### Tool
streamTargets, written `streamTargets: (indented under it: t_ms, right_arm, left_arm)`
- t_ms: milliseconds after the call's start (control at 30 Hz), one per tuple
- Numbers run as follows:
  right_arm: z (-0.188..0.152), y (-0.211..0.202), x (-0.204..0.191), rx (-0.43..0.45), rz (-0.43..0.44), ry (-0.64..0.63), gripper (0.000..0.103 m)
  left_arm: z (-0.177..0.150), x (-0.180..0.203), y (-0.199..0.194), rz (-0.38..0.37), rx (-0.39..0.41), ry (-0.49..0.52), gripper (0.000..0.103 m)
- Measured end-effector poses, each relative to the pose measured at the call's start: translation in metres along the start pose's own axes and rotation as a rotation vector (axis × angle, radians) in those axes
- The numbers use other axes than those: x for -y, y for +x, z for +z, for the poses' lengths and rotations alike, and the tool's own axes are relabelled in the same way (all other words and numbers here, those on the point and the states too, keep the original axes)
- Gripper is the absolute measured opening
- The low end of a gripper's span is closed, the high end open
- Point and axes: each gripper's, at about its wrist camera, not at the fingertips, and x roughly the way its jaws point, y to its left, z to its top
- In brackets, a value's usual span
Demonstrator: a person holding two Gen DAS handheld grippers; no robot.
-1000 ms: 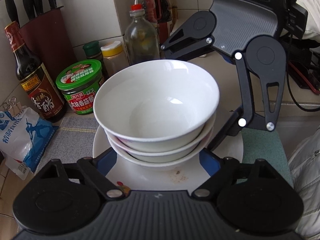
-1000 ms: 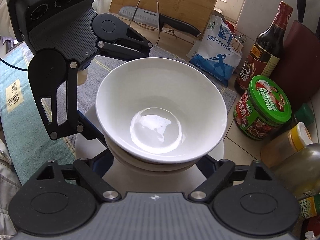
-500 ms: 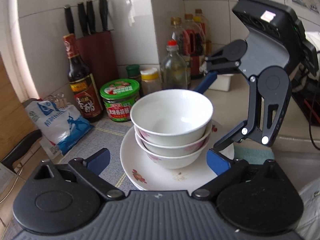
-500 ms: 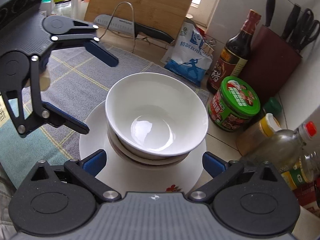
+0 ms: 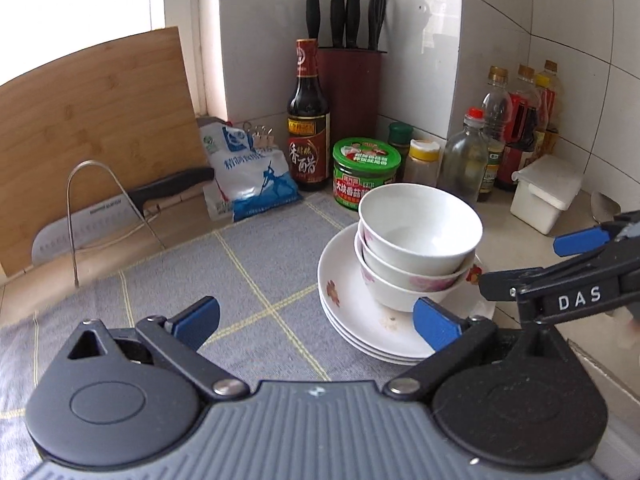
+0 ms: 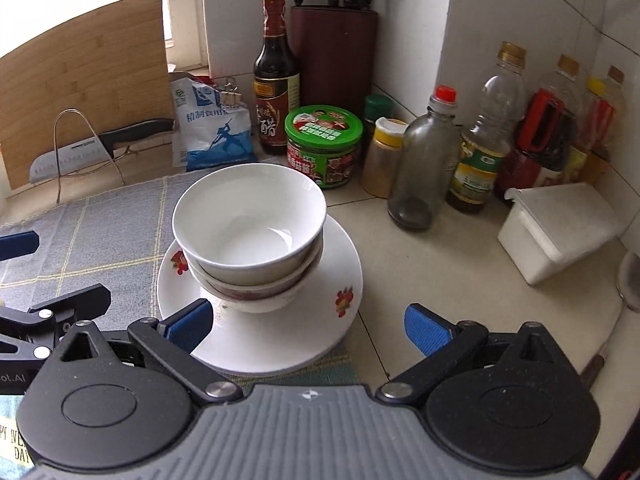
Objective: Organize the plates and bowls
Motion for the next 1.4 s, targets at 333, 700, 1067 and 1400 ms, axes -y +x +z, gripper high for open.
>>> streamTargets:
  t_ms: [333,700,1067,1400]
  right_arm:
    - [-0.014,-0.048,-0.014,0.038,-0.088,0.071,0.103]
    - [-0.016,-0.068,-0.018,0.075,-0.101,0.097,0.103]
    - [-0.016,-0.073,-0.019,0.086,-0.103,0.095,0.103]
    - [-0.015,-0.074,-0.021,0.093,-0.109,0.087,0.103]
  left_arm:
    - [0.001,0.003,-0.031,0.026,0.005,-0.005,0.102]
    - [0.005,0.0,-0.047,0.048,0.023,-0.013,0.102]
    - [0.006,0.001,-0.052,0.054,0.024,-0.02,0.102]
    - [0.007,0.0,-0.054,0.058,0.023,-0.02,0.102]
